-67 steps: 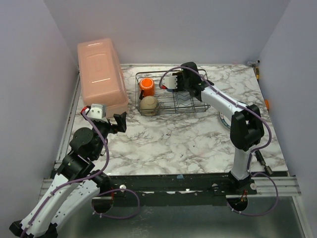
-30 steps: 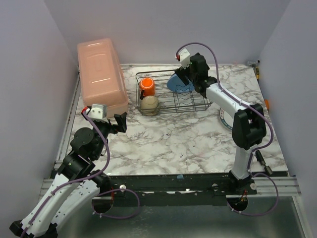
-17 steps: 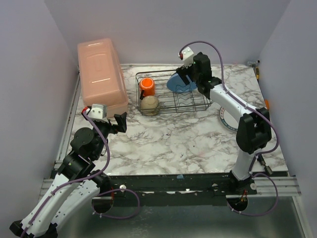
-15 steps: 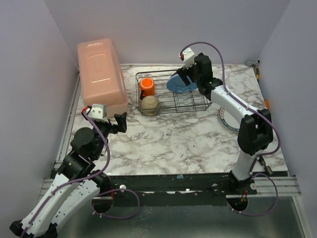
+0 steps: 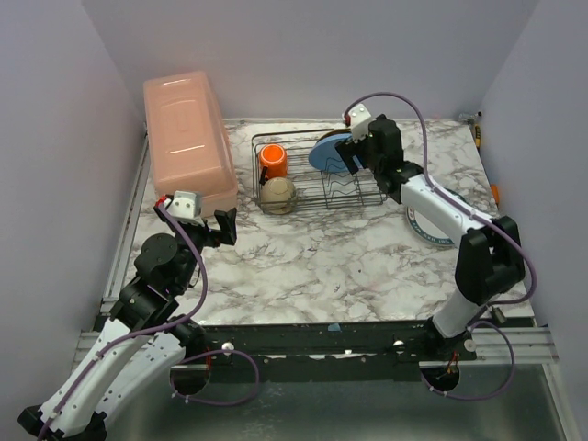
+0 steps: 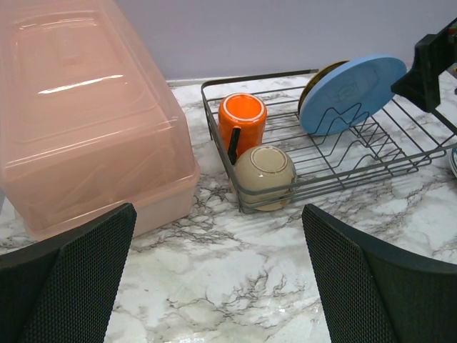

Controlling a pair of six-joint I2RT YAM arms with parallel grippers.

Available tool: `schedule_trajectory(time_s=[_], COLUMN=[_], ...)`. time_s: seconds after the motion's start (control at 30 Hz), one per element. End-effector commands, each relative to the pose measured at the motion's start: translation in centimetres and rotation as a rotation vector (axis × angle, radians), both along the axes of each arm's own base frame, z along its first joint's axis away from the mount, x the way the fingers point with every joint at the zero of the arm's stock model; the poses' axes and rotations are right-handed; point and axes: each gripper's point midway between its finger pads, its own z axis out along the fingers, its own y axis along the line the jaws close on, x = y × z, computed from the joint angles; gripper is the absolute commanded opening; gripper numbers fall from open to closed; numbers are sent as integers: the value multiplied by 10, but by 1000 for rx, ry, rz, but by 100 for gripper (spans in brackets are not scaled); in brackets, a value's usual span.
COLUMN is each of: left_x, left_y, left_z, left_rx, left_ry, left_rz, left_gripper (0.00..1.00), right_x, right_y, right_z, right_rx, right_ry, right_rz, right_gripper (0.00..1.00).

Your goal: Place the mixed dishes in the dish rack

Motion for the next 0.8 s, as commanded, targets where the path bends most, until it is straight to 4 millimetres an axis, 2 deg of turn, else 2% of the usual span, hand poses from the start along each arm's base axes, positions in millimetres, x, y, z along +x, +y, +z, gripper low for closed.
schedule_trajectory(time_s=[0.0,0.07,0.13,0.17,0.23,0.33,0.43,0.57,0.67,0.77], left_x=[0,0,0,0,0,0,-2,-2,-2,-1], left_y=[0,0,-1,-1,-1,-2,-4,-5,-5,-8], left_z=[-2,-2,-3,-2,-1,-2,-1,-3,-3,-5], left_rx=[-3,-3,-5,-6,-10,-11,-15,-13,-17,-18], left_ry=[8,8,11,9,9,13,15,19,21,28], left_rz=[4,3,1,0,-2,-8,-18,-24,-25,-37], left_gripper=[99,98,99,99,99,99,98,99,99,99], right_x=[-25,-39,-53,-61,-77,-103,-128,-165,-187,-198], right_y=[-16,-27,-50,-66,-110,-166,-210,-259,-278,-285], right_z=[37,40,46,49,53,42,11,-35,-65,-88], right_rx=[117,171,237,285,412,530,607,596,632,707], right_ry=[-82,-95,-136,-168,-242,-239,-180,-92,-13,43], right_rz=[-50,-83,-174,-256,-502,-701,-867,-1115,-1216,-1274], right_gripper=[100,100,100,100,100,100,100,100,100,100])
